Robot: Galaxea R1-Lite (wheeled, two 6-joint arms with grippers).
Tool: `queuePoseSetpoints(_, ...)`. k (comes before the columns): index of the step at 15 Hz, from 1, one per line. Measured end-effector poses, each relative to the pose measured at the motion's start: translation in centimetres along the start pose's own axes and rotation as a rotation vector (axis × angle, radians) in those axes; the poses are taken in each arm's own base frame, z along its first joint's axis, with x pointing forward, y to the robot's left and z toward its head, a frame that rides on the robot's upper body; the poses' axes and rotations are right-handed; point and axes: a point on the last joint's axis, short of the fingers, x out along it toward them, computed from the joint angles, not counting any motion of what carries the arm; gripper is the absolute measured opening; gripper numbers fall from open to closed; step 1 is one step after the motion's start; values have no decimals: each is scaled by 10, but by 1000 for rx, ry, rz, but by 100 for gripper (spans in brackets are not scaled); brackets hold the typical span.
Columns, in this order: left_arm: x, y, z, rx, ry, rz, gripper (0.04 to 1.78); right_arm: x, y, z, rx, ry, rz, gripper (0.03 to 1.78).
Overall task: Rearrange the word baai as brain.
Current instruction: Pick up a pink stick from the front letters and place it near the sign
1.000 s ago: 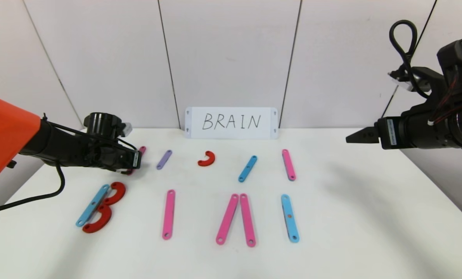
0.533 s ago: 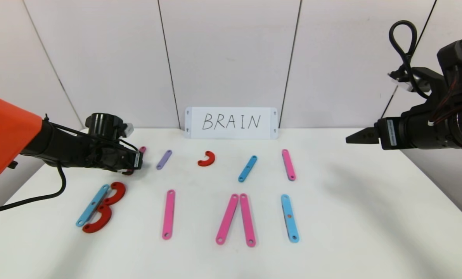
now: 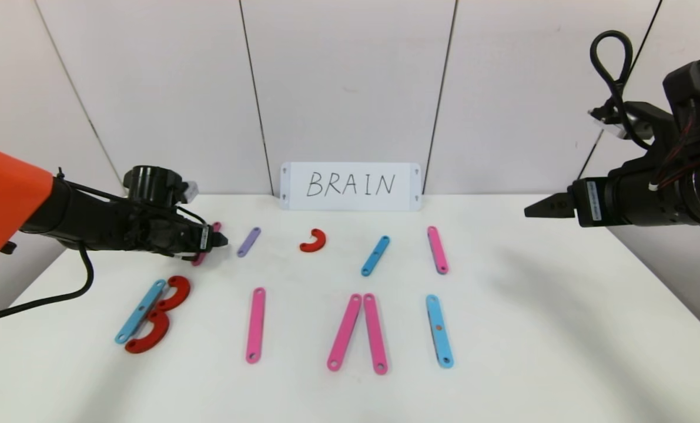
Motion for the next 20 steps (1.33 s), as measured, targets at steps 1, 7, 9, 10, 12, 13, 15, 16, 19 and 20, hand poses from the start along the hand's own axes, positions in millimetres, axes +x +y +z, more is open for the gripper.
queuePoseSetpoints(1, -7, 0, 3, -2, -12, 0, 171, 0, 0, 0, 0, 0, 0, 174)
queuePoseSetpoints(7, -74, -23, 6, 36, -54, -46, 173, 0, 0, 0, 0, 0, 0, 174)
queuePoseSetpoints(9, -95, -39, 0, 63, -24, -82, 173, 0, 0, 0, 0, -1, 0, 174)
queuePoseSetpoints(10, -103, -44, -3, 63, -10, -95, 173, -1, 0, 0, 0, -1, 0, 174)
queuePoseSetpoints(12, -119, -52, -6, 32, 13, -117, 173, -1, 0, 0, 0, -3, 0, 174)
queuePoseSetpoints(13, -126, -56, -9, 18, 41, -125, 173, -1, 0, 0, 0, -4, 0, 174)
queuePoseSetpoints(15, -135, -60, -20, -12, 104, -109, 173, -2, 0, 0, 0, -5, 0, 174)
queuePoseSetpoints(16, -137, -61, -25, -27, 118, -91, 173, -3, 0, 0, -1, -7, 2, 174)
queuePoseSetpoints(19, -140, -70, -40, -37, 157, -79, 173, -3, 1, 0, -2, -6, 4, 174)
queuePoseSetpoints(20, -143, -76, -45, -37, 169, -91, 173, -3, 1, -1, -3, -5, 4, 174)
